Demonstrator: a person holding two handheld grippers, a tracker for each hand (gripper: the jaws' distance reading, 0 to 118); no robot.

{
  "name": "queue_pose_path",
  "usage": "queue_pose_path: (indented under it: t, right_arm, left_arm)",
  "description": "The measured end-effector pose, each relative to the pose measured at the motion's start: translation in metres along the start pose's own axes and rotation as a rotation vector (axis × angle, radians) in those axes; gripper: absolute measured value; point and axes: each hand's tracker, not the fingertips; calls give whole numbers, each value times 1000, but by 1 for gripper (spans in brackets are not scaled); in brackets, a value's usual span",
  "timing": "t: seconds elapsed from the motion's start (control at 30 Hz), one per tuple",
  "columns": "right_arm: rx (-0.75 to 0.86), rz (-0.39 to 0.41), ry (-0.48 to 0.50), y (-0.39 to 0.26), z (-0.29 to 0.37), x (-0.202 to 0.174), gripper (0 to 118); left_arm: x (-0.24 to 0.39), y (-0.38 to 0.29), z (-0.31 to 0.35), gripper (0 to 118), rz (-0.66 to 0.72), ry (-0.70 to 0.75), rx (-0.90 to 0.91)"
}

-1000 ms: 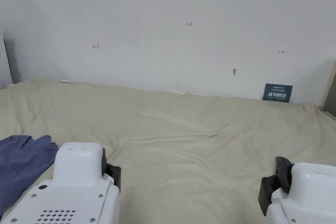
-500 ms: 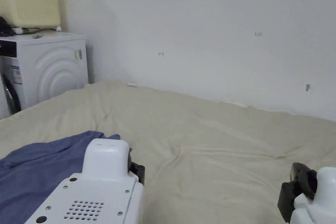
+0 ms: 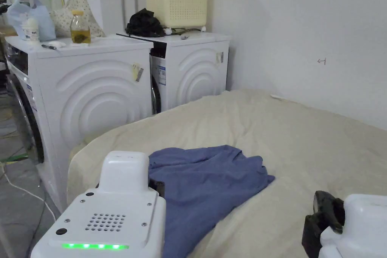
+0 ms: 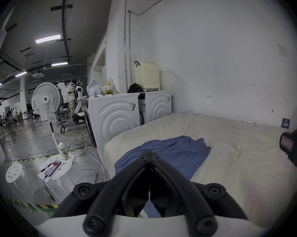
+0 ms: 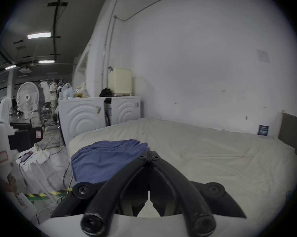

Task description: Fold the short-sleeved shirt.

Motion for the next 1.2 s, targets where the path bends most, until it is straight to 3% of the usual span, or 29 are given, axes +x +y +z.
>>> queue_pose_path:
  t: [0.37,0.4,0.5,0.7,0.9,1.0,1.07,1.1,1.2]
  right_arm:
    - [-75,-1,-41,-11,-34,12,0]
    - [-84,0,-49,-13,-40,14,0]
    - [-110,-7,-61,-17,-55,18,0]
    - [-175,25,-80,-25,-88,24,0]
    - [-252,7,-105,-40,-113,41,0]
    - [-292,19,-128,-48,-120,51,0]
    - [-307,7,-144,-52,-122,58,0]
    - [-315,-8,-151,-53,-122,61,0]
    - [-334,-54,-153,-55,-123,70,0]
  left_arm:
    - [19,-22,-66,3,-32,11,-98]
    - [21,-24,-75,21,-20,-12,-115]
    - [26,-30,-107,118,-8,-78,-188]
    - [54,-40,-186,118,11,-188,-313]
    - [107,-92,-292,116,-133,-218,-526]
    - [117,-108,-316,101,-125,-197,-570]
    - [113,-118,-325,101,-109,-202,-632]
    - [109,-116,-321,96,-38,-218,-606]
    - [104,-105,-310,77,-36,-187,-578]
